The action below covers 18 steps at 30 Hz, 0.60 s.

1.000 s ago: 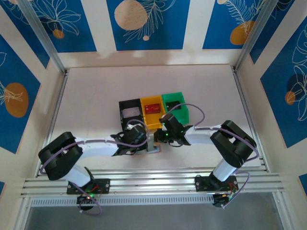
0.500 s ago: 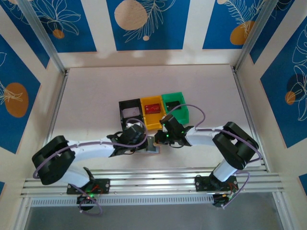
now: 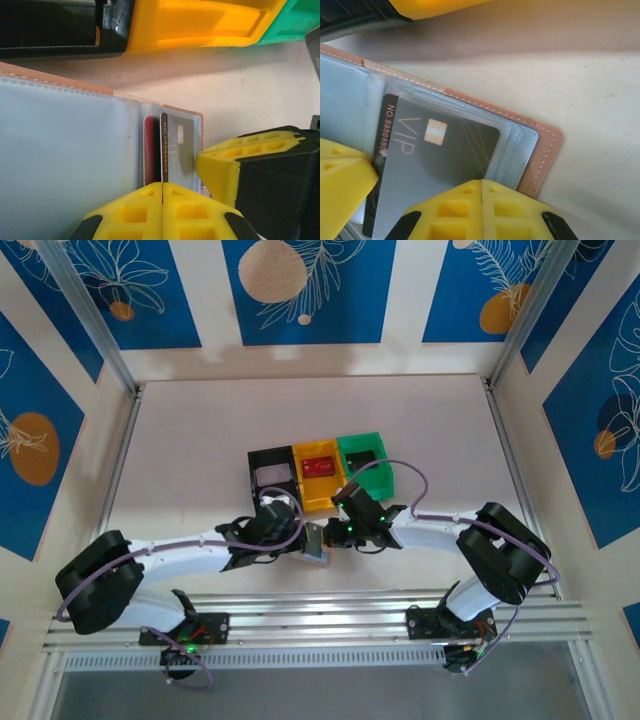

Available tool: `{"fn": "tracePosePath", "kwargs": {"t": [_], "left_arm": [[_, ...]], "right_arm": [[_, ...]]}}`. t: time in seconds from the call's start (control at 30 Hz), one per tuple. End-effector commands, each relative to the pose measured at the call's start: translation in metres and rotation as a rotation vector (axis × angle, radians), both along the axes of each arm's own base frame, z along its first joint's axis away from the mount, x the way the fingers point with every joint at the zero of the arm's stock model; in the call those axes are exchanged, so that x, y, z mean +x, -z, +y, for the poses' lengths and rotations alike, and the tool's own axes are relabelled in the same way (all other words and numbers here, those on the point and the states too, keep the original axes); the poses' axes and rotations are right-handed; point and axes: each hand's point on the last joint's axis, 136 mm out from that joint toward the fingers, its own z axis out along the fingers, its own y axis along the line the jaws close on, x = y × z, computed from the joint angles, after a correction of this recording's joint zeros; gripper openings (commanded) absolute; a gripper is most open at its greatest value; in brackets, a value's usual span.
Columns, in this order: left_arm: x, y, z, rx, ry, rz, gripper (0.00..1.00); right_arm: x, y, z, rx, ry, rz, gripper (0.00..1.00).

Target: Take the credit cards out of the card holder

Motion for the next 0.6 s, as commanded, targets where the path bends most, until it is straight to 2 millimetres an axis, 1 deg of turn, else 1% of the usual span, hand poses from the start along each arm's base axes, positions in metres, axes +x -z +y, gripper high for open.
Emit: {"fn": "tracePosePath", "kwargs": {"t": [0.0,0.13,0.27,0.37,0.5,0.57], "left_arm": [[0.001,-0.008,0.001,-0.016,0.009,-0.036,0.0],[0.0,-0.009,0.003,-0.02,0.005,-0.036,0.0],[0.0,-0.008,0.004,-0.022,0.002,-0.034,0.0],[0.001,-0.01,0.005,-0.023,-0.002,-0.038,0.0],[0.001,-0.011,0.005,-0.028,-0.003,-0.04,0.0],[0.0,-0.012,0.005,-0.031,-0.003,-0.042,0.0]], "right_arm": [[-0.008,-0.004,-0.001,-0.001,-0.025,0.005,0.04],[-0.007,-0.013,-0.002,0.008,-0.025,-0.011,0.03],[-0.005,-0.036,0.001,0.042,-0.036,-0.053,0.04],[-0.003,-0.047,0.002,0.051,-0.039,-0.078,0.04],[-0.004,-0.053,0.002,0.058,-0.041,-0.08,0.04],[-0.007,-0.057,0.005,0.085,-0.047,-0.069,0.04]]}}
